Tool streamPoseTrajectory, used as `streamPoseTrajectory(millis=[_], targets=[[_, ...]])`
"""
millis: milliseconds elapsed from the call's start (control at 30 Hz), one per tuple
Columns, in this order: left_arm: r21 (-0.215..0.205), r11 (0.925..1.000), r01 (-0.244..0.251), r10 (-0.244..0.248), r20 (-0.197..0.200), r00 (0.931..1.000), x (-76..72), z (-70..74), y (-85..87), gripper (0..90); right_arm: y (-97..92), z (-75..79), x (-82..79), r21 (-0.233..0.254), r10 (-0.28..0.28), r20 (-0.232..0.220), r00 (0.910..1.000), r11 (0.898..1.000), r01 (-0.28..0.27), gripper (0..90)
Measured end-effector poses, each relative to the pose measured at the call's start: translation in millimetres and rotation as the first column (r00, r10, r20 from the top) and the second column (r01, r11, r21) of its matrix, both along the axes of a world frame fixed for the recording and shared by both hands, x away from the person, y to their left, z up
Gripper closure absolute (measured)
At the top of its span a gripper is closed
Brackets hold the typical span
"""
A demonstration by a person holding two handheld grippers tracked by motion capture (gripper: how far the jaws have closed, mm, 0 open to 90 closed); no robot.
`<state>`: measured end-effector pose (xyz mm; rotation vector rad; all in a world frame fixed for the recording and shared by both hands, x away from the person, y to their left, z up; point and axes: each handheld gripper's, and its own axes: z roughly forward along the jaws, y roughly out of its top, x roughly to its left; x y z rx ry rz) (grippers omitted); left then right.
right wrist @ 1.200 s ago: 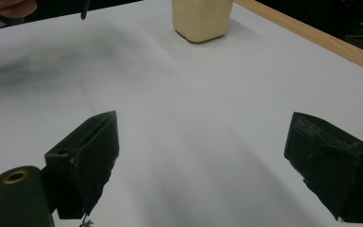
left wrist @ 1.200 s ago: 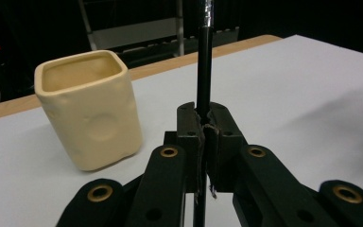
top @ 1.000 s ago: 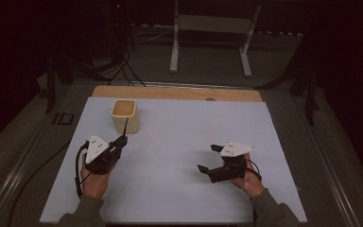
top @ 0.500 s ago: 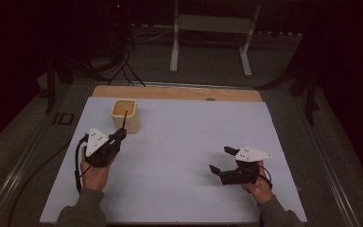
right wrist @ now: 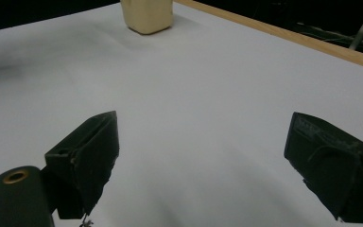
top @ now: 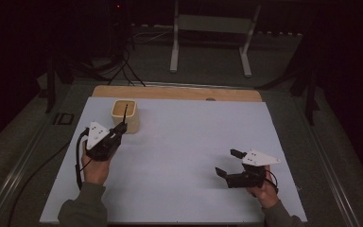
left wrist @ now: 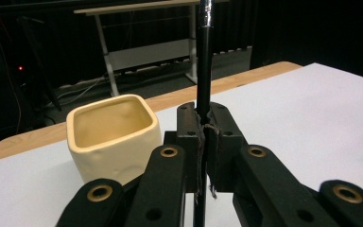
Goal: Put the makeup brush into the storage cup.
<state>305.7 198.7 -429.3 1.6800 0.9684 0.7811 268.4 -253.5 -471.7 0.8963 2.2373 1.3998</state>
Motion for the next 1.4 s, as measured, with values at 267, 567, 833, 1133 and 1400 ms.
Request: streamPoseTrajectory(millis=[267, 567, 833, 1133, 1400], targets=[[-0.002, 0.9999, -0.012, 0.012, 0.006, 0.9999, 4.9, 3.2, 0.1, 86.2, -8.2, 1.8, -2.5, 0.022, -0.018, 0.003, 0.9998, 1.0, 0.018, 10.8], [-0.002, 0.9997, -0.024, 0.024, 0.007, 0.9997, 11.4, 6.5, 1.1, 86.1, -13.8, 3.7, -3.0, 0.035, -0.034, 0.011, 0.9993, 0.999, 0.034, 10.8], [-0.012, 0.9993, -0.034, 0.035, 0.01, 0.9994, 15.9, 8.1, 1.6, 86.2, -17.6, 4.4, -3.9, 0.04, -0.041, 0.014, 0.999, 0.998, 0.041, 10.8], [-0.011, 0.999, -0.042, 0.042, 0.01, 0.9991, 21.8, 10.3, 1.2, 86.1, -23.0, 4.4, -5.7, 0.044, -0.052, 0.019, 0.9985, 0.998, 0.051, 10.8], [-0.03, 0.9979, -0.057, 0.058, 0.012, 0.9983, 27.6, 12.2, 3.6, 86.1, -27.9, 4.7, -7.5, 0.046, -0.056, 0.023, 0.9982, 0.997, 0.055, 10.8]])
